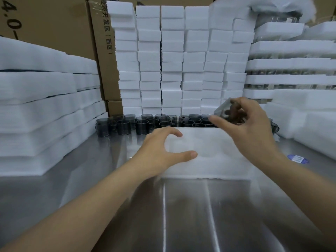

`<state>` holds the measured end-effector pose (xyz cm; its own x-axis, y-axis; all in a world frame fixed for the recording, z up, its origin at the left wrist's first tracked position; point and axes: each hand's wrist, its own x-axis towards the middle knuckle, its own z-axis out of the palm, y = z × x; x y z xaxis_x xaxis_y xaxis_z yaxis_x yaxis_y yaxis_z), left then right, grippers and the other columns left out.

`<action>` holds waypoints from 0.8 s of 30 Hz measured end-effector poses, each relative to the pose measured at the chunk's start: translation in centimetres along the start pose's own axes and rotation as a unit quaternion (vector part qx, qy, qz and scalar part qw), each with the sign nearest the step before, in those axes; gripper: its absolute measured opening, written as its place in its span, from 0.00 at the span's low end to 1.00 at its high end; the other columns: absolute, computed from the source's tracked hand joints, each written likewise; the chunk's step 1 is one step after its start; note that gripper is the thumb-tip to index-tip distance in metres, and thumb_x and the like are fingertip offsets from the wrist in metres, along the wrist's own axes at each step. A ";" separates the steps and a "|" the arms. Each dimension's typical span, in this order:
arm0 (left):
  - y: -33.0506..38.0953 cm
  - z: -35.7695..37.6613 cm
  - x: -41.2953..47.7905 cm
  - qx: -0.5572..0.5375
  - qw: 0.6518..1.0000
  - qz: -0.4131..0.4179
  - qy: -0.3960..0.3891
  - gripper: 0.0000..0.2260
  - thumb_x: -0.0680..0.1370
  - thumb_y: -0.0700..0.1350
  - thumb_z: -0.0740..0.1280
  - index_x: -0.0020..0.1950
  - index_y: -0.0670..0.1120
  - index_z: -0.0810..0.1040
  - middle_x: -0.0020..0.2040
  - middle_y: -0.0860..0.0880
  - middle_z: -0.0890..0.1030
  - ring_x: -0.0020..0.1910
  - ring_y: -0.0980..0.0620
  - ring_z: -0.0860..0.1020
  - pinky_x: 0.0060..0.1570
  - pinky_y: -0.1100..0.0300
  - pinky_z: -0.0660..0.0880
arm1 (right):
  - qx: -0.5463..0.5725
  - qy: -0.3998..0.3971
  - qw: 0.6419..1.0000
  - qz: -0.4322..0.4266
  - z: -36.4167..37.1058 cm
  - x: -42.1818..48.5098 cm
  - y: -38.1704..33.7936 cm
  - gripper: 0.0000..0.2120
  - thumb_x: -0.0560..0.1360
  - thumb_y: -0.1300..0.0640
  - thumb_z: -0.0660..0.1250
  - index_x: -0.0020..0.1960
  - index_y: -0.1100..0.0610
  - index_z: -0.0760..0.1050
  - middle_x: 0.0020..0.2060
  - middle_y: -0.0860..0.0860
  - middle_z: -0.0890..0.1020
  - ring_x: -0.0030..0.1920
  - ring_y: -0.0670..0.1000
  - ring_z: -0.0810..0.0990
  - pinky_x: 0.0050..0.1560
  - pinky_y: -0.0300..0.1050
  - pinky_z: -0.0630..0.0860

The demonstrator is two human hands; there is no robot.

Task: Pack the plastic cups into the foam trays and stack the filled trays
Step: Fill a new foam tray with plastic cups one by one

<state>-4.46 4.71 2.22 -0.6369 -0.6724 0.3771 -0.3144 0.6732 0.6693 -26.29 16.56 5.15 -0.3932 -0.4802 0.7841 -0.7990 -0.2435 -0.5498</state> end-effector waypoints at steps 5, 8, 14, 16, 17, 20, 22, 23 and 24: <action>0.3 -0.4 -0.2 -0.082 0.993 -0.027 -0.081 0.56 0.67 0.63 0.84 0.84 0.68 0.49 0.83 0.68 0.49 0.82 0.64 0.51 0.79 0.55 0.54 | 0.011 0.061 0.998 -0.004 -0.1 0.0 -0.2 0.12 0.82 0.48 0.71 0.41 0.49 0.77 0.52 0.47 0.80 0.52 0.30 0.75 0.52 0.21 0.65; 0.1 -0.6 0.0 -0.093 0.991 -0.013 -0.100 0.59 0.67 0.62 0.85 0.83 0.73 0.45 0.77 0.73 0.53 0.75 0.67 0.54 0.72 0.61 0.54 | 0.032 0.079 0.996 -0.013 -0.2 0.2 -0.9 0.10 0.83 0.48 0.69 0.43 0.45 0.78 0.54 0.42 0.78 0.55 0.30 0.75 0.54 0.22 0.65; -0.3 -0.6 0.2 -0.090 0.991 -0.009 -0.101 0.59 0.65 0.63 0.86 0.81 0.75 0.45 0.83 0.69 0.49 0.76 0.65 0.54 0.72 0.59 0.55 | 0.073 0.033 0.997 -0.009 -0.4 0.0 -1.6 0.15 0.87 0.51 0.58 0.49 0.50 0.81 0.57 0.45 0.75 0.58 0.31 0.73 0.55 0.27 0.70; -0.4 -0.6 0.3 -0.091 0.991 -0.006 -0.097 0.60 0.64 0.63 0.86 0.81 0.75 0.46 0.83 0.70 0.49 0.76 0.66 0.53 0.72 0.59 0.54 | 0.065 0.019 0.998 -0.015 -0.3 0.1 -1.6 0.10 0.85 0.51 0.63 0.48 0.48 0.81 0.56 0.44 0.75 0.57 0.32 0.74 0.55 0.27 0.69; -0.4 -0.5 0.3 -0.094 0.991 -0.005 -0.096 0.60 0.64 0.63 0.86 0.81 0.75 0.46 0.83 0.70 0.49 0.76 0.66 0.53 0.73 0.59 0.54 | 0.064 0.021 0.998 -0.015 -0.2 0.1 -1.5 0.07 0.84 0.50 0.67 0.48 0.47 0.80 0.56 0.45 0.76 0.55 0.33 0.76 0.53 0.27 0.70; -0.5 -0.5 0.5 -0.099 0.990 -0.005 -0.097 0.61 0.62 0.64 0.86 0.80 0.77 0.45 0.83 0.69 0.48 0.77 0.65 0.52 0.74 0.57 0.54 | 0.086 0.038 0.996 0.007 -0.4 0.4 -1.2 0.10 0.77 0.45 0.76 0.50 0.45 0.76 0.55 0.45 0.79 0.50 0.40 0.79 0.47 0.41 0.78; -0.5 -0.5 0.5 -0.100 0.990 -0.004 -0.098 0.61 0.60 0.65 0.86 0.79 0.78 0.45 0.83 0.68 0.48 0.77 0.64 0.53 0.74 0.57 0.54 | 0.100 0.052 0.993 0.032 -0.9 0.6 -1.0 0.16 0.73 0.43 0.80 0.53 0.44 0.75 0.52 0.42 0.79 0.47 0.40 0.79 0.44 0.51 0.81; -0.5 -0.6 0.6 -0.099 0.990 -0.003 -0.098 0.62 0.59 0.66 0.86 0.79 0.78 0.45 0.84 0.67 0.48 0.77 0.64 0.53 0.74 0.57 0.54 | 0.099 0.057 0.993 0.039 -1.1 0.7 -0.9 0.18 0.72 0.41 0.80 0.54 0.42 0.75 0.52 0.42 0.78 0.47 0.40 0.78 0.44 0.53 0.82; -0.5 -0.6 0.5 -0.098 0.990 -0.001 -0.100 0.62 0.59 0.67 0.86 0.79 0.78 0.45 0.84 0.67 0.48 0.77 0.63 0.53 0.74 0.56 0.54 | 0.096 0.062 0.992 0.047 -1.3 0.8 -0.7 0.19 0.71 0.41 0.81 0.55 0.41 0.76 0.52 0.43 0.78 0.47 0.41 0.77 0.45 0.56 0.83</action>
<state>-4.20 3.80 2.47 -0.7691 -0.5859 0.2554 -0.1852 0.5867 0.7884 -26.58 17.47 6.53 -0.5250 -0.4036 0.7493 -0.6590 -0.3644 -0.6580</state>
